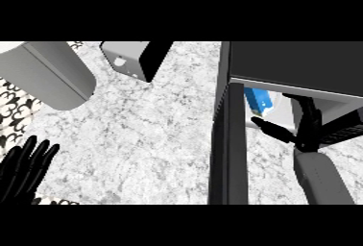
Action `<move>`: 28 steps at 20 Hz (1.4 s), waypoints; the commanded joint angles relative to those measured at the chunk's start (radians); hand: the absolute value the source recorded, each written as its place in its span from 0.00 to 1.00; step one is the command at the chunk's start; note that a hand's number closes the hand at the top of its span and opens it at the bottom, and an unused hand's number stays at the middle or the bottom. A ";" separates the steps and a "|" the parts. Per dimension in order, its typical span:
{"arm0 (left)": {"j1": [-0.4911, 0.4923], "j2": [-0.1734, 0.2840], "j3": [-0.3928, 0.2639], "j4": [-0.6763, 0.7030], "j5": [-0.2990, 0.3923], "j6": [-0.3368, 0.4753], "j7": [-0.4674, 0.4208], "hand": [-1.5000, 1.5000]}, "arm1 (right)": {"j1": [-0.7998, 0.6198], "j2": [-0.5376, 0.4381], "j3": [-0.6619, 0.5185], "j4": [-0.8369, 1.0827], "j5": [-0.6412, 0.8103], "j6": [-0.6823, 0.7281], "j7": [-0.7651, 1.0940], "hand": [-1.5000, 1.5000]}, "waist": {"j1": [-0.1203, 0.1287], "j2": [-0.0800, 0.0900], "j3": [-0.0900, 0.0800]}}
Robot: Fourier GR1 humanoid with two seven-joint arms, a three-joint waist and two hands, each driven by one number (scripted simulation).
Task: Pick up the milk, place it into the microwave and close the microwave
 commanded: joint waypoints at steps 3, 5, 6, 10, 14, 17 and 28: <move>-0.018 -0.009 -0.031 0.009 -0.026 0.001 0.003 0.00 | -0.170 0.018 -0.026 0.192 -0.023 0.007 0.258 0.00 | 0.034 0.044 0.005; -0.015 -0.011 -0.039 0.013 -0.029 0.000 0.007 0.00 | -0.165 0.020 -0.023 0.195 -0.026 0.015 0.255 0.00 | 0.035 0.043 0.005; -0.023 -0.009 -0.044 0.007 -0.035 0.001 0.013 0.00 | -0.166 0.019 -0.024 0.198 -0.027 0.017 0.256 0.00 | 0.028 0.042 0.006; -0.031 -0.022 -0.060 -0.009 -0.059 0.022 0.025 0.00 | -0.179 -0.016 -0.038 0.229 -0.027 0.040 0.268 0.00 | 0.009 0.036 0.007; -0.036 -0.037 -0.084 0.013 -0.077 0.026 0.025 0.00 | -0.211 0.001 -0.040 0.249 -0.021 0.027 0.288 0.00 | -0.002 0.035 0.005; -0.043 -0.046 -0.105 -0.008 -0.112 0.038 0.027 0.00 | -0.222 -0.013 -0.036 0.274 -0.010 0.048 0.282 0.00 | -0.010 0.031 0.007; -0.030 -0.077 -0.139 -0.002 -0.141 0.057 0.024 0.00 | -0.251 0.006 -0.041 0.354 -0.054 0.134 0.277 0.00 | -0.044 0.021 0.008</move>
